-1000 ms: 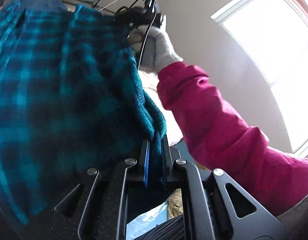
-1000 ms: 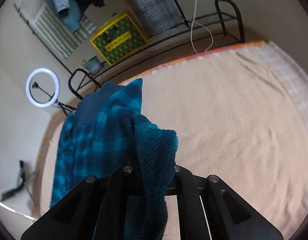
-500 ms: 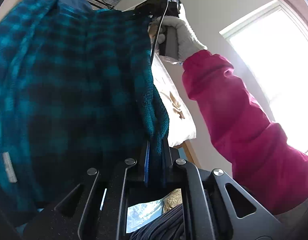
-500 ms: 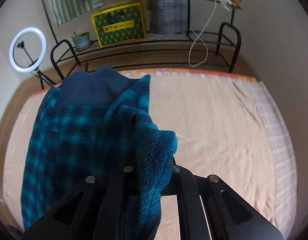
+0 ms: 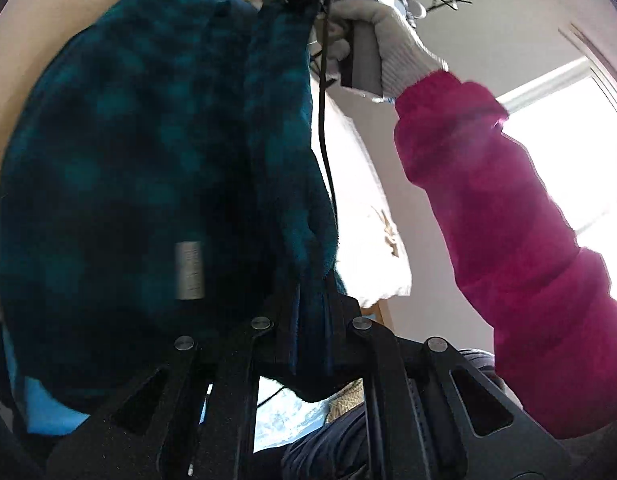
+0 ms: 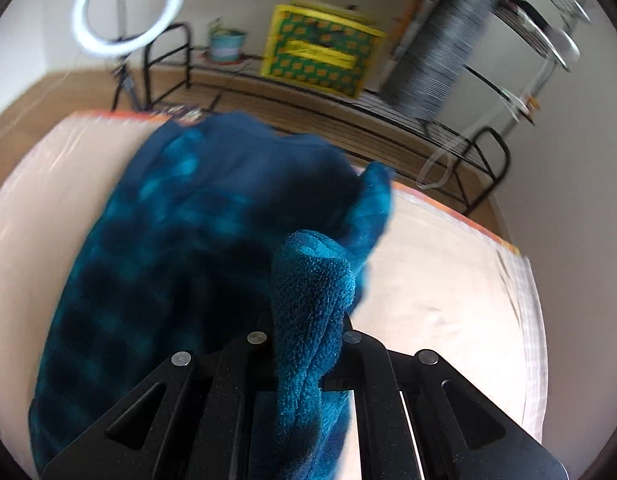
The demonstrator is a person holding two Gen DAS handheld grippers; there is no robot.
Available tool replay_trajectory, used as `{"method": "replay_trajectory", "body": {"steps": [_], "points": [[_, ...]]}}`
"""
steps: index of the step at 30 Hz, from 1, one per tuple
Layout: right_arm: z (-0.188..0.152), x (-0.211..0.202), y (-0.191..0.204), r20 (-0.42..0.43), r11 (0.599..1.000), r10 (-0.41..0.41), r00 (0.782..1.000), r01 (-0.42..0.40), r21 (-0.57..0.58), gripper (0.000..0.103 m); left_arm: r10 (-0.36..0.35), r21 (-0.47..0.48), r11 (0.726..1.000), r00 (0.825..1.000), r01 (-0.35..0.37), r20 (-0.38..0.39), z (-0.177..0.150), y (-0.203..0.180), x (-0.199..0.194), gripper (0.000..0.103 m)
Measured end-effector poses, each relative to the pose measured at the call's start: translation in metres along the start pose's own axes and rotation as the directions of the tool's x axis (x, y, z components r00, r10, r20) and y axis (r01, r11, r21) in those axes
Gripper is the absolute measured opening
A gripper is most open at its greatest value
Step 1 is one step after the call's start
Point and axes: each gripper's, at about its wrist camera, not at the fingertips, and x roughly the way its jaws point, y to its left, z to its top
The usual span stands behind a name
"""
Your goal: Fold large clothes
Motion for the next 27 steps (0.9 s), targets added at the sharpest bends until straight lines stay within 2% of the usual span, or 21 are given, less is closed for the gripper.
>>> {"method": "replay_trajectory", "body": {"steps": [5,10,14,16,17,19,22,26,27], "points": [[0.001,0.028,0.069,-0.028,0.991,-0.034,0.999,0.03,-0.127,0.006,0.033,-0.028,0.999,0.999,-0.033,-0.015,-0.009,0.02,-0.001,0.007],[-0.001,0.045,0.076,-0.046,0.993,-0.03,0.999,0.025,-0.119,0.007,0.039,-0.03,0.999,0.999,-0.04,-0.016,-0.009,0.019,0.0,0.007],[-0.001,0.04,0.071,-0.062,0.99,0.067,0.996,-0.074,-0.119,0.013,0.05,-0.019,0.999,0.999,-0.05,-0.019,-0.004,0.014,-0.005,0.007],[-0.001,0.023,0.054,-0.062,0.981,0.183,0.981,-0.186,-0.047,0.018,0.052,-0.016,0.998,0.998,-0.053,-0.021,-0.003,0.018,-0.005,0.007],[-0.001,0.012,0.045,-0.046,0.976,0.216,0.975,-0.217,-0.014,0.019,0.053,-0.015,0.998,0.998,-0.054,-0.023,-0.002,0.018,-0.005,0.007],[-0.007,-0.013,0.027,-0.011,0.965,0.26,0.966,-0.259,0.036,0.026,0.052,-0.012,0.999,0.998,-0.052,-0.021,0.001,0.014,-0.005,0.007],[-0.026,-0.061,-0.016,0.06,0.919,0.368,0.928,-0.373,0.127,0.027,0.057,0.002,0.998,0.998,-0.057,-0.009,-0.001,0.007,-0.007,0.007],[-0.069,-0.125,-0.065,0.149,0.885,0.401,0.904,-0.424,0.19,0.027,0.076,0.027,0.997,0.997,-0.075,-0.012,-0.003,0.0,-0.017,0.008],[-0.086,-0.142,-0.078,0.163,0.878,0.405,0.9,-0.432,0.205,0.027,0.086,0.037,0.996,0.996,-0.086,-0.014,-0.004,-0.002,-0.02,0.013]]}}
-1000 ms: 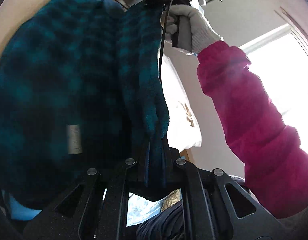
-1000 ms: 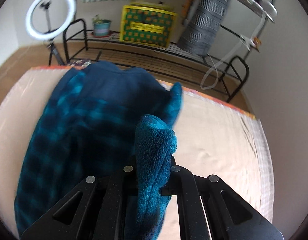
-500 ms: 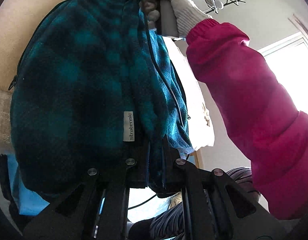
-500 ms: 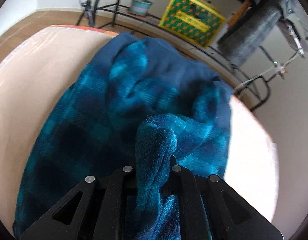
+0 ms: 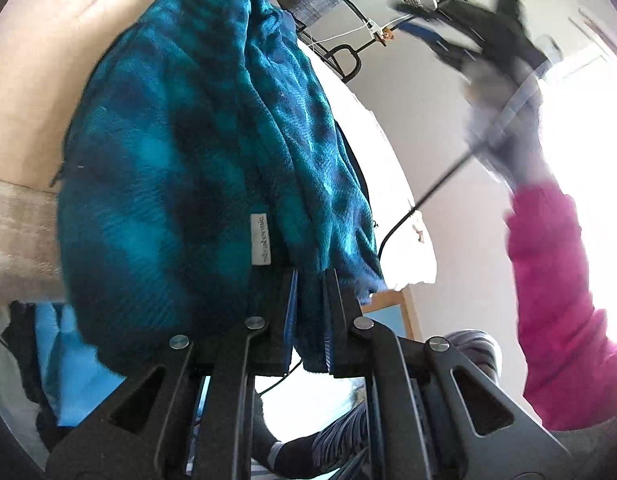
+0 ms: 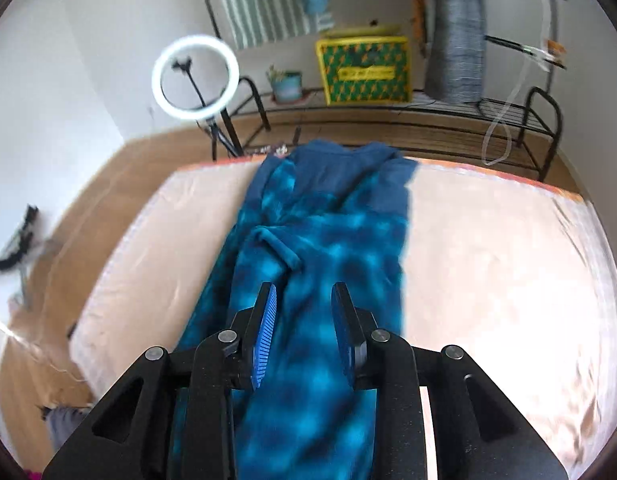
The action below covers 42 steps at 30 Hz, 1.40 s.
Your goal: Fold large clothes
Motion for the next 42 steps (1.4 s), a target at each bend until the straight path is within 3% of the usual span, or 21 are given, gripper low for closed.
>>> {"method": "replay_trajectory", "body": {"steps": [1,3,7,13,16,18,21,23,24,28,30,32,35,38,40,42], "points": [[-0.012,-0.018,-0.006,0.004,1.0,0.009,1.0,-0.009,0.01,0.027,0.001,0.003,1.0,1.0,-0.001,-0.001,-0.001,0.0,-0.004,0.025],[-0.03,-0.042,-0.016,0.0,1.0,0.01,1.0,-0.01,0.016,0.027,0.01,0.005,1.0,1.0,-0.01,0.014,-0.002,-0.001,-0.013,0.038],[-0.095,-0.068,-0.033,-0.053,0.999,0.001,0.999,0.001,0.038,0.04,0.038,0.028,0.999,0.998,-0.039,0.045,-0.003,-0.004,-0.032,0.038],[-0.174,-0.039,-0.049,-0.183,0.992,0.046,0.982,-0.024,0.122,0.044,0.057,0.08,0.995,0.995,-0.064,0.085,0.008,-0.018,-0.048,0.039],[-0.2,-0.019,-0.05,-0.235,0.986,0.076,0.969,-0.037,0.165,0.044,0.059,0.11,0.992,0.998,-0.063,0.037,0.016,-0.026,-0.035,0.05],[-0.213,-0.007,-0.048,-0.262,0.978,0.116,0.958,-0.064,0.199,0.044,0.055,0.115,0.992,0.998,-0.054,-0.008,0.018,-0.03,-0.018,0.05],[-0.222,0.002,-0.043,-0.279,0.973,0.165,0.946,-0.11,0.201,0.044,0.086,0.124,0.989,0.995,-0.079,-0.052,0.015,-0.029,-0.001,0.05],[-0.23,0.005,-0.039,-0.288,0.967,0.2,0.937,-0.141,0.213,0.025,0.115,0.153,0.983,0.99,-0.102,-0.078,0.012,-0.029,0.011,0.039],[-0.232,0.009,-0.038,-0.297,0.957,0.238,0.925,-0.171,0.235,0.01,0.143,0.17,0.977,0.986,-0.128,-0.083,0.01,-0.03,0.015,0.026],[-0.228,-0.013,-0.043,-0.241,0.931,0.291,0.926,-0.216,0.295,0.006,0.154,0.18,0.974,0.985,-0.138,-0.081,0.007,-0.028,0.006,0.026],[-0.234,-0.014,-0.046,-0.28,0.952,0.224,0.933,-0.149,0.266,0.006,0.157,0.188,0.972,0.984,-0.138,-0.086,0.008,-0.026,-0.004,0.026],[-0.244,-0.006,-0.045,-0.34,0.97,0.163,0.926,-0.087,0.228,0.006,0.157,0.197,0.971,0.984,-0.138,-0.085,0.01,-0.025,-0.015,0.026],[-0.24,-0.007,-0.041,-0.349,0.974,0.161,0.923,-0.091,0.21,0.011,0.171,0.226,0.962,0.984,-0.155,-0.055,0.022,-0.032,-0.033,0.026],[-0.225,-0.021,-0.04,-0.299,0.975,0.168,0.939,-0.115,0.188,0.022,0.167,0.251,0.955,0.986,-0.159,-0.012,0.042,-0.043,-0.048,0.026],[-0.212,-0.032,-0.037,-0.256,0.983,0.14,0.957,-0.104,0.148,0.034,0.158,0.289,0.945,0.987,-0.153,0.005,0.063,-0.053,-0.052,0.032],[-0.199,-0.036,-0.035,-0.22,0.986,0.131,0.967,-0.105,0.126,0.038,0.174,0.319,0.932,0.984,-0.175,0.033,0.087,-0.06,-0.049,0.033]]}}
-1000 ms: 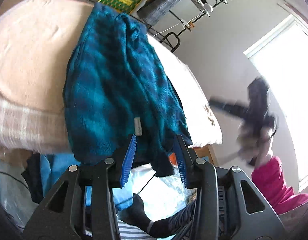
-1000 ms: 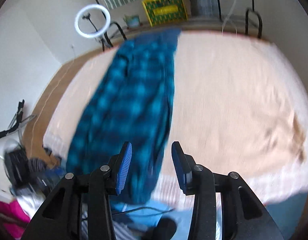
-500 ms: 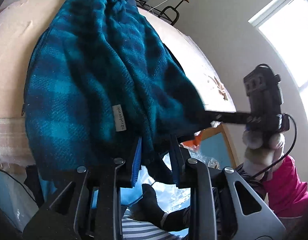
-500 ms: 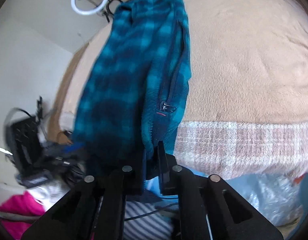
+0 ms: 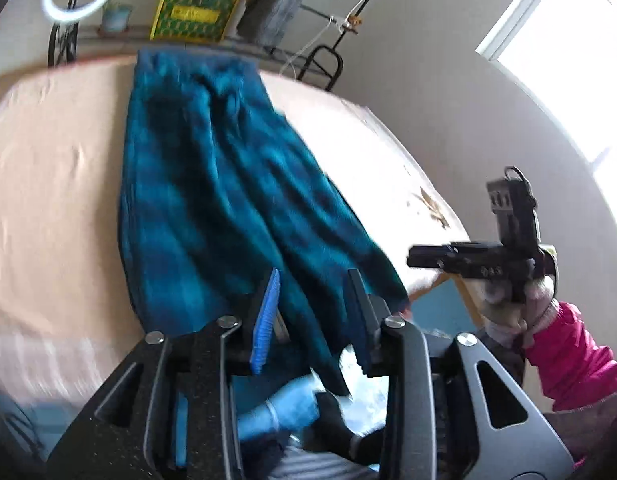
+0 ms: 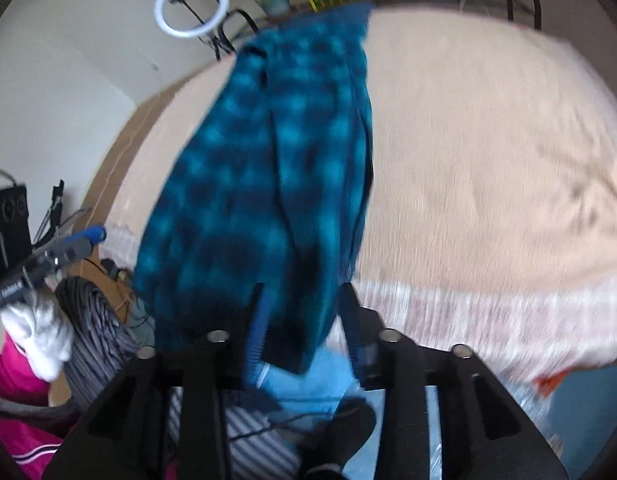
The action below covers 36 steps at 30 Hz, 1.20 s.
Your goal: Fold large clothes
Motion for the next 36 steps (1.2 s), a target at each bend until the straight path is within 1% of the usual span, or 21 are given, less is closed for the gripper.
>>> {"method": "replay_trajectory", "body": {"steps": [3,5,7,8,9,10,11,12,14,15,17,18,19,21,22,25,27,29,30,33,36], "points": [[0.013,0.008,-0.004,-0.004,1.0,-0.023,1.0,0.023,-0.017,0.039,0.014,0.023,1.0,1.0,-0.014,0.019,0.034,0.008,0.007,0.033],[0.014,0.023,-0.006,-0.039,0.999,-0.047,0.998,0.046,-0.03,0.039,0.034,0.029,0.999,0.999,-0.035,0.036,0.06,0.015,0.015,0.033],[0.013,0.042,-0.006,-0.084,0.997,-0.068,0.994,0.065,-0.038,0.039,0.037,0.024,0.999,0.998,-0.038,0.05,0.079,0.021,0.026,0.033],[0.01,0.052,-0.007,-0.108,0.996,-0.08,0.991,0.075,-0.051,0.038,0.039,0.026,0.999,0.998,-0.04,0.053,0.082,0.022,0.031,0.033],[0.007,0.065,-0.004,-0.153,0.995,-0.079,0.985,0.069,-0.071,0.019,0.042,0.024,0.999,0.997,-0.043,0.059,0.086,0.024,0.037,0.033],[0.002,0.067,-0.005,-0.184,0.997,-0.048,0.982,0.035,-0.072,0.007,0.033,0.016,0.999,0.998,-0.034,0.061,0.088,0.025,0.043,0.033],[0.0,0.068,-0.004,-0.196,0.998,-0.015,0.98,0.003,-0.064,0.007,0.021,0.007,1.0,0.998,-0.022,0.059,0.087,0.027,0.048,0.033],[-0.002,0.067,-0.001,-0.205,0.997,-0.009,0.979,-0.007,-0.077,0.007,0.009,0.001,1.0,0.999,-0.009,0.05,0.083,0.028,0.056,0.033],[-0.001,0.062,0.002,-0.217,0.99,-0.041,0.975,0.01,-0.141,0.008,-0.01,-0.003,1.0,1.0,0.01,0.024,0.074,0.028,0.071,0.033],[0.002,0.057,0.002,-0.214,0.988,-0.039,0.976,0.005,-0.157,0.011,-0.018,-0.005,1.0,1.0,0.018,0.013,0.069,0.027,0.078,0.033],[0.015,0.046,-0.006,-0.209,0.989,-0.033,0.977,0.001,-0.151,0.022,-0.034,-0.006,0.999,0.999,0.034,-0.005,0.059,0.025,0.09,0.033],[0.021,0.04,-0.009,-0.19,0.989,-0.026,0.982,-0.002,-0.146,0.031,-0.044,-0.001,0.999,0.999,0.043,-0.011,0.055,0.022,0.094,0.033],[0.03,0.031,-0.015,-0.149,0.99,-0.015,0.989,-0.006,-0.138,0.038,-0.049,0.004,0.999,0.999,0.049,-0.017,0.051,0.02,0.098,0.033],[0.056,0.017,-0.029,-0.067,0.994,0.008,0.998,-0.015,-0.11,0.039,-0.063,0.019,0.998,0.997,0.064,-0.035,0.043,0.015,0.107,0.033],[0.076,0.012,-0.039,-0.017,0.996,0.021,1.0,-0.023,-0.085,0.039,-0.068,0.023,0.997,0.997,0.069,-0.045,0.04,0.014,0.111,0.033],[0.125,0.01,-0.064,0.08,0.998,0.051,0.995,-0.049,-0.028,0.039,-0.086,0.043,0.995,0.994,0.089,-0.071,0.036,0.01,0.122,0.033],[0.161,0.018,-0.073,0.12,0.999,0.041,0.992,-0.039,-0.014,0.039,-0.092,0.061,0.993,0.992,0.097,-0.085,0.034,0.007,0.126,0.033],[0.186,0.026,-0.083,0.149,1.0,0.029,0.988,-0.029,-0.007,0.039,-0.084,0.086,0.992,0.991,0.093,-0.1,0.029,0.005,0.132,0.033],[0.206,0.034,-0.09,0.163,0.999,0.035,0.986,-0.036,0.005,0.039,-0.08,0.091,0.992,0.991,0.09,-0.107,0.027,0.004,0.135,0.033],[0.25,0.06,-0.099,0.178,0.999,0.035,0.983,-0.041,0.026,0.039,-0.085,0.077,0.993,0.989,0.095,-0.121,0.024,0.007,0.14,0.033],[0.29,0.088,-0.106,0.202,0.999,0.012,0.979,-0.02,0.034,0.039,-0.095,0.056,0.993,0.99,0.101,-0.102,0.029,0.011,0.134,0.033]]}}
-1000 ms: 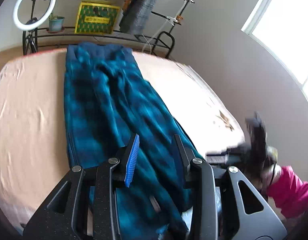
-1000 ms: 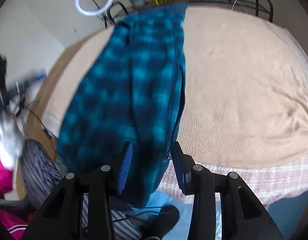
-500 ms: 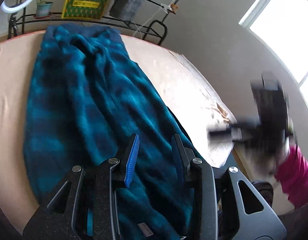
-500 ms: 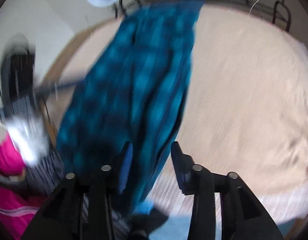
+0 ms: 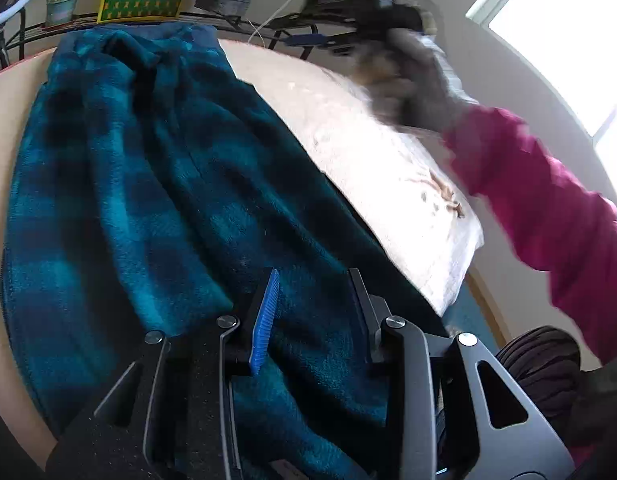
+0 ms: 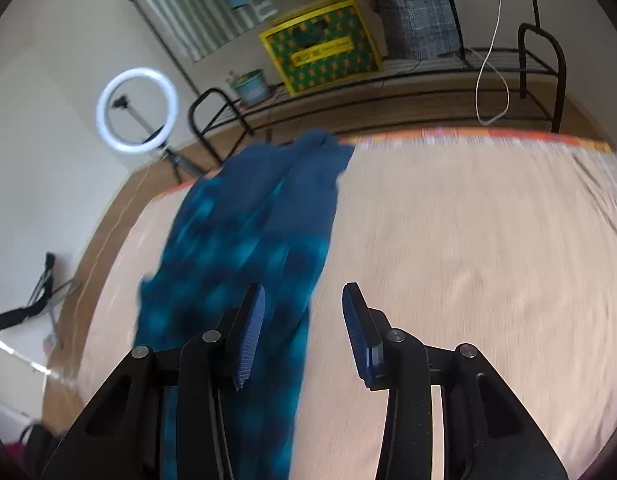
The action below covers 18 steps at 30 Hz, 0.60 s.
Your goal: Fold large clothes
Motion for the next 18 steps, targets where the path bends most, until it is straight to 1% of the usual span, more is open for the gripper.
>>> {"method": "replay_trajectory", "body": {"steps": [2,5,8,10,12,15,16,17,18], "points": [[0.015,0.024,-0.009,0.011,0.999,0.012,1.0,-0.013,0.029,0.039,-0.003,-0.008,1.0,1.0,0.004,0.014,0.0,0.002,-0.006,0.033],[0.039,0.058,-0.032,0.03,0.993,0.034,0.999,-0.037,0.115,0.039,0.013,0.002,1.0,1.0,-0.013,0.018,-0.002,0.004,-0.009,0.033],[0.052,0.082,-0.049,0.052,0.978,0.059,0.997,-0.069,0.198,0.039,0.022,-0.004,1.0,0.999,-0.022,-0.023,-0.008,0.01,0.002,0.033],[0.061,0.102,-0.063,0.073,0.955,0.09,0.993,-0.107,0.275,0.039,0.029,-0.029,0.999,0.998,-0.031,-0.056,-0.01,0.018,0.012,0.033],[0.072,0.119,-0.067,0.076,0.943,0.12,0.99,-0.138,0.303,0.039,0.028,-0.048,0.998,0.997,-0.032,-0.073,-0.012,0.023,0.017,0.033],[0.081,0.136,-0.067,0.074,0.94,0.13,0.989,-0.147,0.309,0.039,0.025,-0.04,0.999,0.997,-0.028,-0.079,-0.014,0.026,0.024,0.033],[0.083,0.141,-0.066,0.068,0.937,0.139,0.988,-0.153,0.313,0.032,0.022,-0.035,0.999,0.997,-0.025,-0.08,-0.014,0.027,0.025,0.033],[0.084,0.145,-0.065,0.072,0.934,0.15,0.986,-0.165,0.318,0.021,0.021,-0.032,0.999,0.997,-0.023,-0.078,-0.014,0.027,0.026,0.033],[0.087,0.147,-0.063,0.071,0.932,0.161,0.984,-0.175,0.318,0.008,0.019,-0.03,0.999,0.997,-0.021,-0.075,-0.014,0.026,0.027,0.033]]}}
